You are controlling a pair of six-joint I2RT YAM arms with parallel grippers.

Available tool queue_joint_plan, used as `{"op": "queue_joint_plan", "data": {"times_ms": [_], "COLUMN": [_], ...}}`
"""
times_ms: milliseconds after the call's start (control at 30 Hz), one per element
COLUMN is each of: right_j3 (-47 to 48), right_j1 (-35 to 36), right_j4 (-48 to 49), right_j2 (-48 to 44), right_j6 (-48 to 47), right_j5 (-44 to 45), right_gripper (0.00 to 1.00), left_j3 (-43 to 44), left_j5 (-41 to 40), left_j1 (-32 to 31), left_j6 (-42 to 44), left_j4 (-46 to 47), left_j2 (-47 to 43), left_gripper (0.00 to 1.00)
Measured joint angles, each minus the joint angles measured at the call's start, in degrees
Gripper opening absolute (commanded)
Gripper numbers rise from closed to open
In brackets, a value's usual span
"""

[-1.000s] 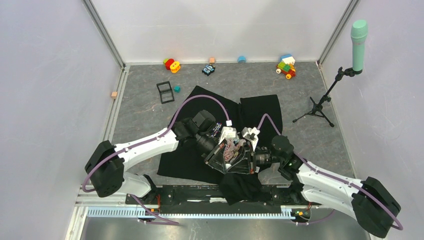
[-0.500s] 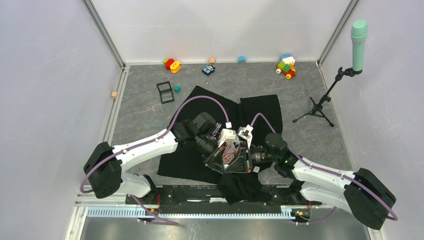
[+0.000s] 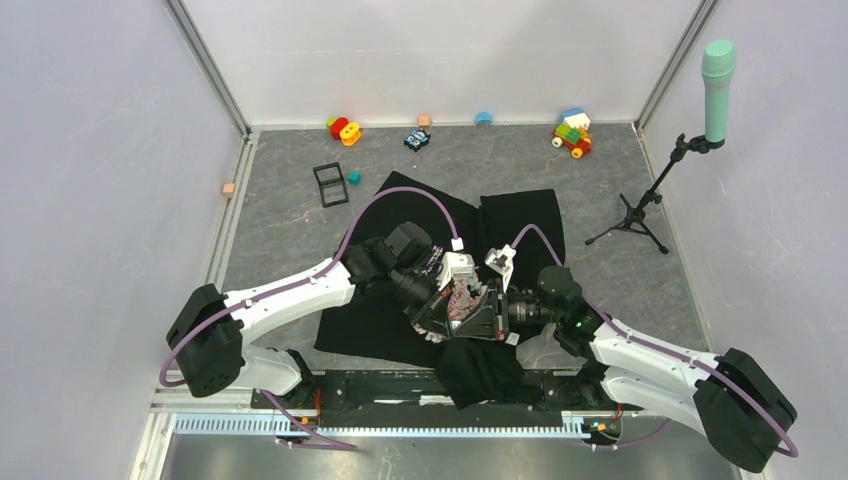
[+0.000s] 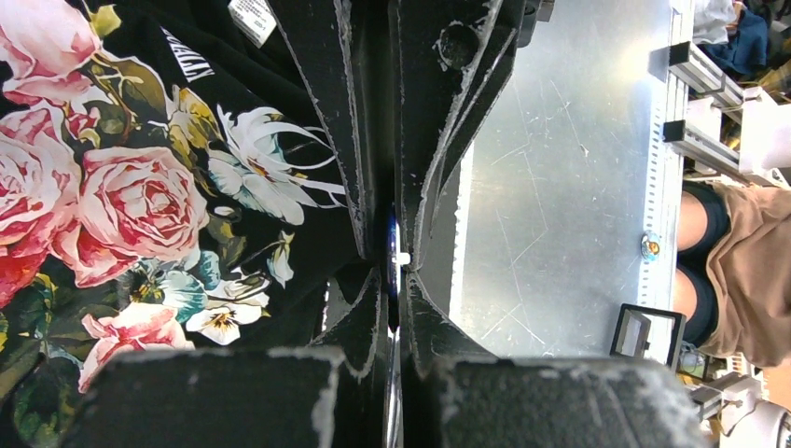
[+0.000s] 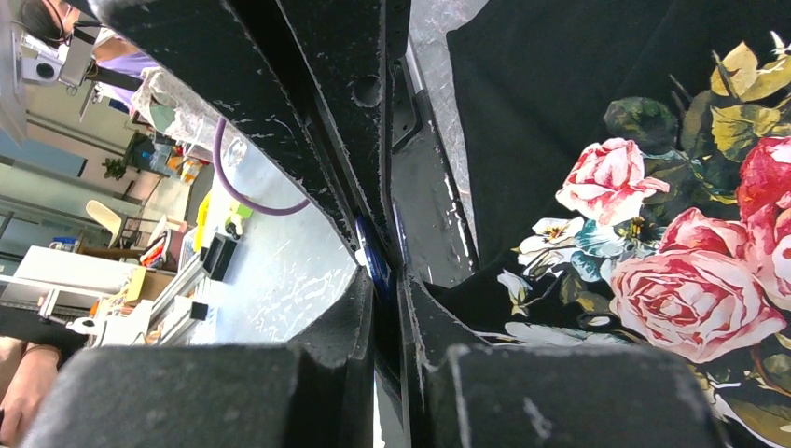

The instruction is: Pin the brooch onto the clothing

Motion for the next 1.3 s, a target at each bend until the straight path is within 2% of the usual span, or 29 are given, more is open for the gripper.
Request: {"op": "queue_joint_plan", "data": {"times_ms": [567,967,1033,1167,1233,1300], "right_j3": [-0.83,0.24,0.24,0.24,0.35,0.59], "right_j1": [-1.62,-1.62,-1.62,-1.92,-2.49,-3.39], "right_j4": [-0.2,-6.03,-6.54,-7.23,-8.74,-11.41], "right_j2": [-0.79,-4.02,-4.9,-7.28,-8.74,-10.21], "right_j6": [-0.04,-1.7,-2.21,-3.65,-4.92,-6.67], "right_j5": [1.77,6.71,7.19,8.9,10.34,12.48], "right_gripper": [0.0,0.01,0.09,0.35,0.45,0.55], "left_j3": [0.0,0.04,0.2,1.03,1.49,1.68], "left_j5": [-1.79,-4.7,-5.14,-5.14,-5.03,-4.35], "left_j1": [0.04,0.26,0.37,1.27,1.92,2.71], "left_j6": [0.09,0.39,0.37,0.26,-0.22,-0.83], "left_j4": [1.51,2.97,3.23,3.48,3.34,2.25], "left_j2": [0.0,0.0,0.0,0.33,0.46,0.48], "left_gripper": [0.02,0.02,0.04,0.11,0.23,0.39]}}
